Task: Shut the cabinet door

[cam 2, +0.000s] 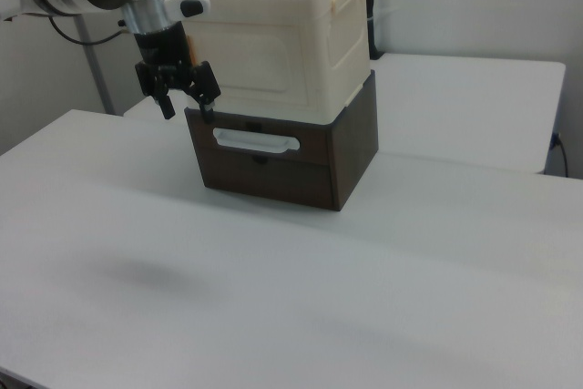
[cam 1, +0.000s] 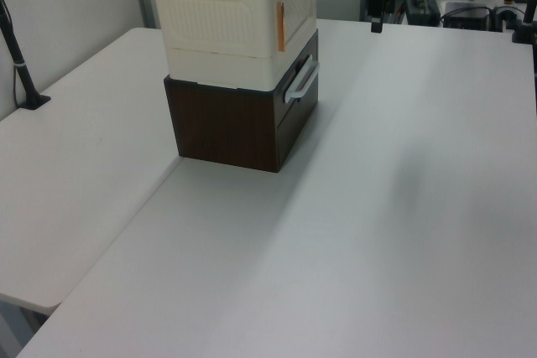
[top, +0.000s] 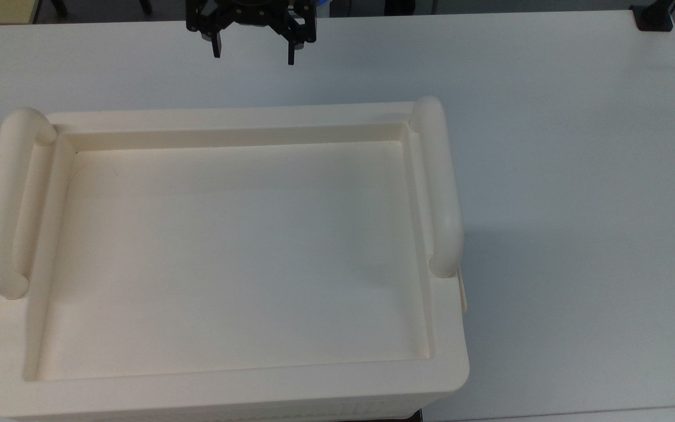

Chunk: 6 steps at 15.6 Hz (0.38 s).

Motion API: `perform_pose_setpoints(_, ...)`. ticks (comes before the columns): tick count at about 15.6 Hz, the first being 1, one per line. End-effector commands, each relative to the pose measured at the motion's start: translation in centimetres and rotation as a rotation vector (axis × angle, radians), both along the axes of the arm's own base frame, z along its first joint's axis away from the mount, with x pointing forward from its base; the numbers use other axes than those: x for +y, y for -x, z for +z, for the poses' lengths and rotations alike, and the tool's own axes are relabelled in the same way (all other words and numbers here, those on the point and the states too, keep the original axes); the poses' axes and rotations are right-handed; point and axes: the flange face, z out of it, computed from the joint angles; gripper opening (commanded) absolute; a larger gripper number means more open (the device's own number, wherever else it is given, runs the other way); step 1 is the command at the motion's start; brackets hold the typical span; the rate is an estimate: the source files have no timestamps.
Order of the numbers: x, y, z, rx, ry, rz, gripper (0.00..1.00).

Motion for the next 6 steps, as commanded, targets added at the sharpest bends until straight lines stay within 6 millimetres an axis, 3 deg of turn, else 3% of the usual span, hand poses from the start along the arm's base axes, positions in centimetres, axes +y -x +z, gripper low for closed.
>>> perform_pose_setpoints(1,-0.16,0.89,-0.02,-0.01,0.001,-0.031,1.0)
perform_pose_setpoints(6,0.2,0.83,-0.45,0.004,0.002,-0.026,1.0)
